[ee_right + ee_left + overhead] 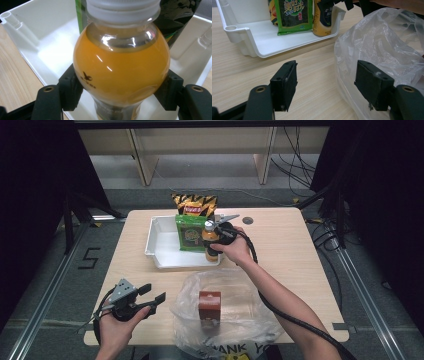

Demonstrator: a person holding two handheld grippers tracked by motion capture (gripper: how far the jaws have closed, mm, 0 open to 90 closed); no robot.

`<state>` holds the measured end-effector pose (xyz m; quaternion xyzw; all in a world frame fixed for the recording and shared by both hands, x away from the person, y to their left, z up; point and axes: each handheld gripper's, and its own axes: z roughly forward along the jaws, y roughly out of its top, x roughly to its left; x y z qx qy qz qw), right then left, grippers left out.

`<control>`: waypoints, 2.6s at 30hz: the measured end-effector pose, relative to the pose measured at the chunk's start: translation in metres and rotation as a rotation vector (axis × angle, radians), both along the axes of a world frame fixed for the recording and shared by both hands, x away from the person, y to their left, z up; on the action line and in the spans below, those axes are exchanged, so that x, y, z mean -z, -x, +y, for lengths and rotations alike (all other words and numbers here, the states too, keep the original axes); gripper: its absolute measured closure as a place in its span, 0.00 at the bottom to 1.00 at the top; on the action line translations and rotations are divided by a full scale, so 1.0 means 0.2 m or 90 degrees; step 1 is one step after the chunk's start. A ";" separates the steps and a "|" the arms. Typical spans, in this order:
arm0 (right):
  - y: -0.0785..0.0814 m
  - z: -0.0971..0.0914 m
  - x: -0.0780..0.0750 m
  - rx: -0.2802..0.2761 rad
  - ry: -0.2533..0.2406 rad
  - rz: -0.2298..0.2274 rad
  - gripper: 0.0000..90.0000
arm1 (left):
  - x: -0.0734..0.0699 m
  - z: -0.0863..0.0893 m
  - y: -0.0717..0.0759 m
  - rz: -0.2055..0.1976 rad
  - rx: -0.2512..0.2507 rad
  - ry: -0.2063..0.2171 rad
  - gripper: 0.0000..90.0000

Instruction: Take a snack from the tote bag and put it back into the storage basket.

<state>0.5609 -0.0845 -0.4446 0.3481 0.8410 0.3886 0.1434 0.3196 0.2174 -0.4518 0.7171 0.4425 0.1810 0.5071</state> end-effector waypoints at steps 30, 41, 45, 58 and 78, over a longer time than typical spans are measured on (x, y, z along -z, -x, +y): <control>0.10 -0.09 -0.16 -0.006 -0.035 -0.043 0.27 | -0.01 -0.01 0.01 -0.001 -0.001 -0.005 0.37; 0.24 -0.23 -0.25 -0.005 -0.082 -0.048 0.33 | -0.01 -0.01 0.01 -0.006 0.000 0.003 0.37; 0.30 -0.29 -0.27 -0.011 -0.087 -0.054 0.39 | -0.01 -0.01 0.01 -0.007 0.000 0.002 0.37; 0.49 -0.41 -0.35 -0.020 -0.128 -0.090 0.58 | -0.02 -0.02 0.02 -0.016 -0.002 0.001 0.37; 0.77 -0.54 -0.34 -0.023 -0.144 -0.096 0.80 | -0.04 -0.03 0.02 -0.027 -0.004 0.015 0.37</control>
